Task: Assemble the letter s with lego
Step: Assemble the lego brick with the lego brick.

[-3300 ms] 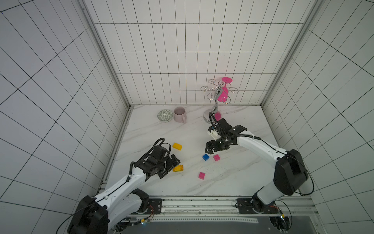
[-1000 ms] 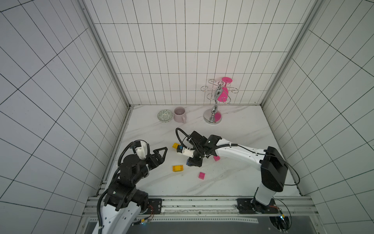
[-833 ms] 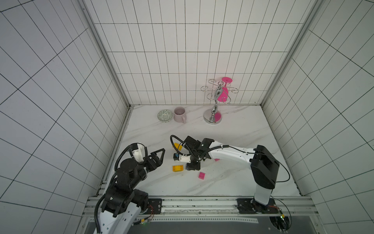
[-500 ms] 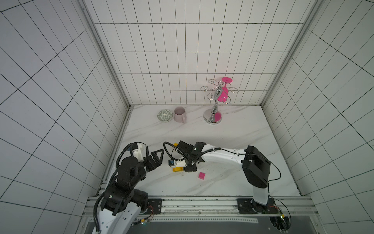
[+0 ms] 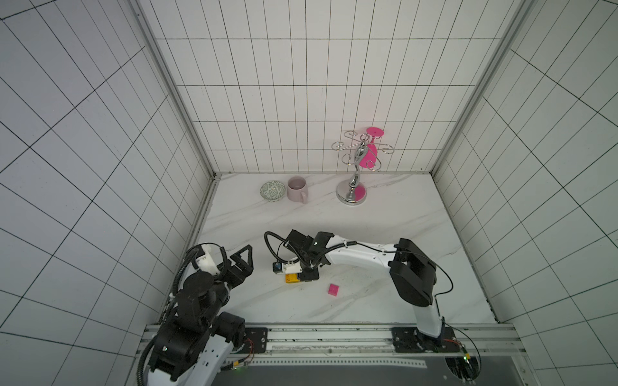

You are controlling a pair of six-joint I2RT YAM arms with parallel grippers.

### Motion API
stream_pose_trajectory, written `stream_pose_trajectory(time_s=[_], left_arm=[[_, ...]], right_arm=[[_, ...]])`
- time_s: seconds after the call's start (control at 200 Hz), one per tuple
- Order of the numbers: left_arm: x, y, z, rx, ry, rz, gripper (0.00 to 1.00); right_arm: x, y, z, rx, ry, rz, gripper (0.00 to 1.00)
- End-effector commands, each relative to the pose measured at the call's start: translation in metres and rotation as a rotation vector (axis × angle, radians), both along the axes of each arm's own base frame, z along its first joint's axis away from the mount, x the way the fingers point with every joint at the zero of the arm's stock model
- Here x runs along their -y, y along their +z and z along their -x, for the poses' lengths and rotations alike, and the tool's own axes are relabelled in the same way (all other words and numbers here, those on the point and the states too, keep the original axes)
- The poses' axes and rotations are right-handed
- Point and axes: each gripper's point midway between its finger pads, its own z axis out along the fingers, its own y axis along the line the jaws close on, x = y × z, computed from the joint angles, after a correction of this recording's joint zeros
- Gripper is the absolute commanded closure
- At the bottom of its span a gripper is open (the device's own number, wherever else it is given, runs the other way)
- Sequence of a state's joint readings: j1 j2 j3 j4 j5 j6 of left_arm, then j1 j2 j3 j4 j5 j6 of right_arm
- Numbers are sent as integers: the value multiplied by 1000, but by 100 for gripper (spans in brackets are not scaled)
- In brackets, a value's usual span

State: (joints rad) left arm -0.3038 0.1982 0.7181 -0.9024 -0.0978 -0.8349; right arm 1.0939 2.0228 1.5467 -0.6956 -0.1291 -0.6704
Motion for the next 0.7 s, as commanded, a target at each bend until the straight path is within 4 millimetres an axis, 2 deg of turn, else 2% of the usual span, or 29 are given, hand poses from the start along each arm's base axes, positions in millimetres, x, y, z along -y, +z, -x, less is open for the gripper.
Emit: stream_pose_trajectory(time_s=[0.0,0.695], left_arm=[[-10,1,4,-5,50,3,1],[-9,-2,8,-7,45,18,1]], right_arm=[[-11,9,7,-34,40,-27,78],[-7,-12,6,-67,29,61,78]])
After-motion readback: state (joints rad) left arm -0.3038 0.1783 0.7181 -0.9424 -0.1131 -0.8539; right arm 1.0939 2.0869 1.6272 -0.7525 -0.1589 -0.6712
